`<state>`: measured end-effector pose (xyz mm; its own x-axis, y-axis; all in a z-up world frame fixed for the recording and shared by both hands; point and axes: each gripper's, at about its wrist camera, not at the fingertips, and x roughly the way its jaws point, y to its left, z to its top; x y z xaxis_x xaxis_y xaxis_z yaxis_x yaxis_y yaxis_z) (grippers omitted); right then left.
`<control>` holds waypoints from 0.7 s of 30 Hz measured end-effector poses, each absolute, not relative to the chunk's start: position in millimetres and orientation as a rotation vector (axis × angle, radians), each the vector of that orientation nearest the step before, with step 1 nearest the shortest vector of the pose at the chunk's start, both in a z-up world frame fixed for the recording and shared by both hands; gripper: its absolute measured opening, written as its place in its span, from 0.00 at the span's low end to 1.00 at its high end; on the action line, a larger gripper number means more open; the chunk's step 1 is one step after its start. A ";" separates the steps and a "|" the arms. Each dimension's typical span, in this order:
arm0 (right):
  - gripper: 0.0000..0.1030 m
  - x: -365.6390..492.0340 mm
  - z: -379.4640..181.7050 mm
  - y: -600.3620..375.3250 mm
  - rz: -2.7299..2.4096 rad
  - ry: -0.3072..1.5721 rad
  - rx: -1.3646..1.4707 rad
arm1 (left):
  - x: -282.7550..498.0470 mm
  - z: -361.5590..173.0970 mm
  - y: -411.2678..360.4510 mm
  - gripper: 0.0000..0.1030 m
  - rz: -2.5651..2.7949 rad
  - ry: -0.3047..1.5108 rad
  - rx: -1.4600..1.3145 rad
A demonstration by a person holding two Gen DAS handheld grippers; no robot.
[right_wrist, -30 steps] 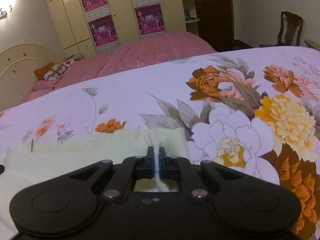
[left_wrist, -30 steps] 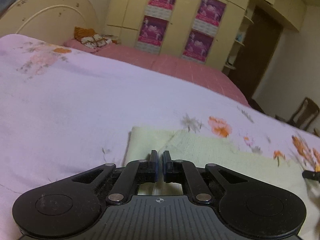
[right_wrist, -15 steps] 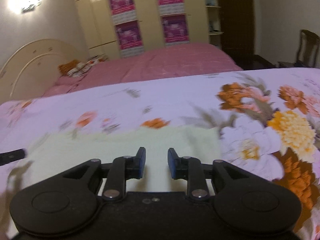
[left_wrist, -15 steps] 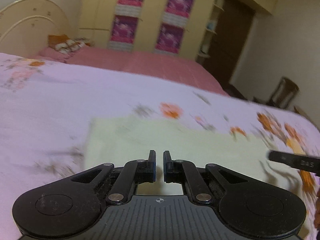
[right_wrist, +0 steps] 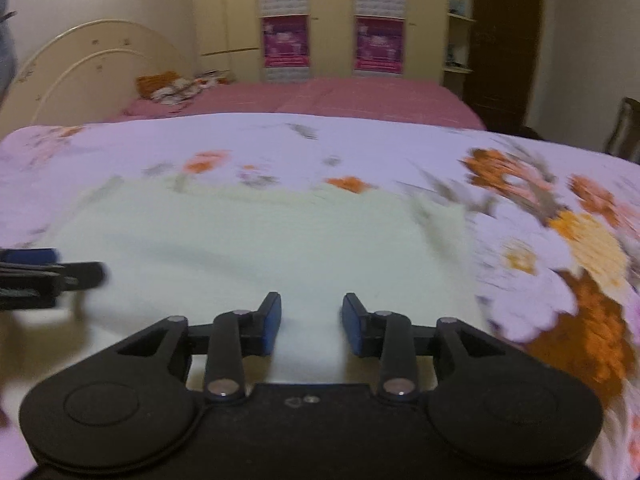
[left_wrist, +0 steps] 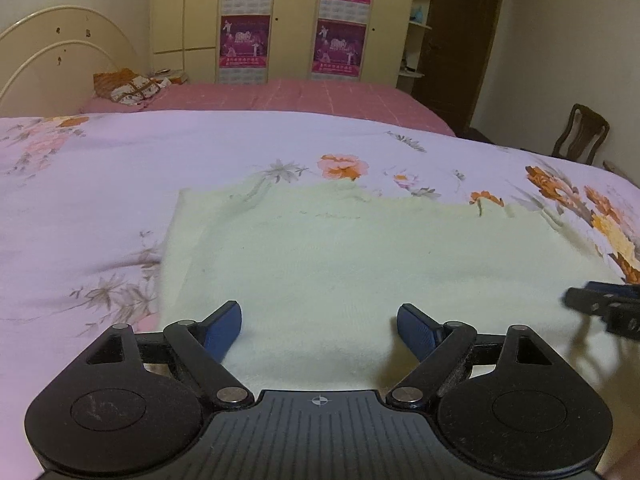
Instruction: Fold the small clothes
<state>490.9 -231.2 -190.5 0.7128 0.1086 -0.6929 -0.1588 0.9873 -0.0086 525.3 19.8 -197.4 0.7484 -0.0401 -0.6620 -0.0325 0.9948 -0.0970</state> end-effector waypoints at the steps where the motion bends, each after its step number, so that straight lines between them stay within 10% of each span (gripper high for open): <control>1: 0.34 488.4 -190.1 -239.9 0.129 0.762 -0.063 | 523.5 -196.7 22.5 0.82 -0.004 0.724 -0.100; 21: 0.41 428.9 -170.3 -201.1 0.256 0.758 0.005 | 459.8 -188.0 7.9 0.82 -0.036 0.746 -0.102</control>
<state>428.9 -201.1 -170.3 0.6964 0.2315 -0.6793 -0.2283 0.9688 0.0962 459.8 7.9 -188.0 0.7342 -0.0693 -0.6753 -0.0032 0.9944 -0.1056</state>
